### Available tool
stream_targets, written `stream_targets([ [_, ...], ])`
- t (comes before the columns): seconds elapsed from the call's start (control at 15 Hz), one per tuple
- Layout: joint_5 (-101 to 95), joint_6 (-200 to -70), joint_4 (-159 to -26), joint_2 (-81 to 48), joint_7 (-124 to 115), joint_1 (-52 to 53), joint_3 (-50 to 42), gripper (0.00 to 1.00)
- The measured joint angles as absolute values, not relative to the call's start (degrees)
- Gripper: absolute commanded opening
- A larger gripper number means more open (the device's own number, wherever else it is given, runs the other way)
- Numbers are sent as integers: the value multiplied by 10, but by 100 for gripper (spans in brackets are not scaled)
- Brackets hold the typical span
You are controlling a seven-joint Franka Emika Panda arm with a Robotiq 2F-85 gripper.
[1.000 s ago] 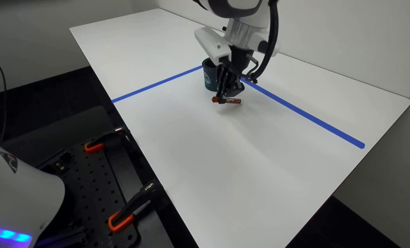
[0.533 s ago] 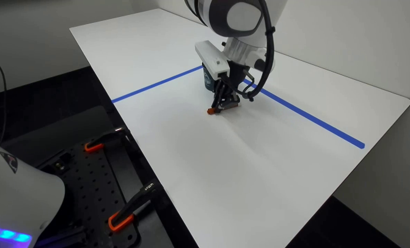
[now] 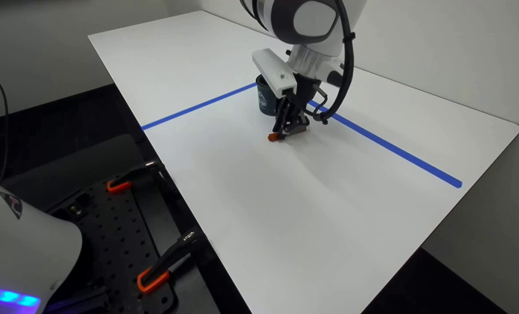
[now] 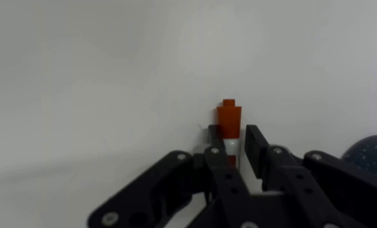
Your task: Take the red marker out of the green mug.
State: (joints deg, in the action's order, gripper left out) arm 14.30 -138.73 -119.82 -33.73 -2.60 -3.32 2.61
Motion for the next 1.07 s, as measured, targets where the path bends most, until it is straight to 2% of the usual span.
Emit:
stream_targets([
  [0.33,143,-1387,-1197,-326,-26,-33,26,96],
  [0.4,143,-1387,-1198,-318,-26,-34,26,99],
  [1.07,133,-1332,-1235,-154,-27,-29,22,100],
])
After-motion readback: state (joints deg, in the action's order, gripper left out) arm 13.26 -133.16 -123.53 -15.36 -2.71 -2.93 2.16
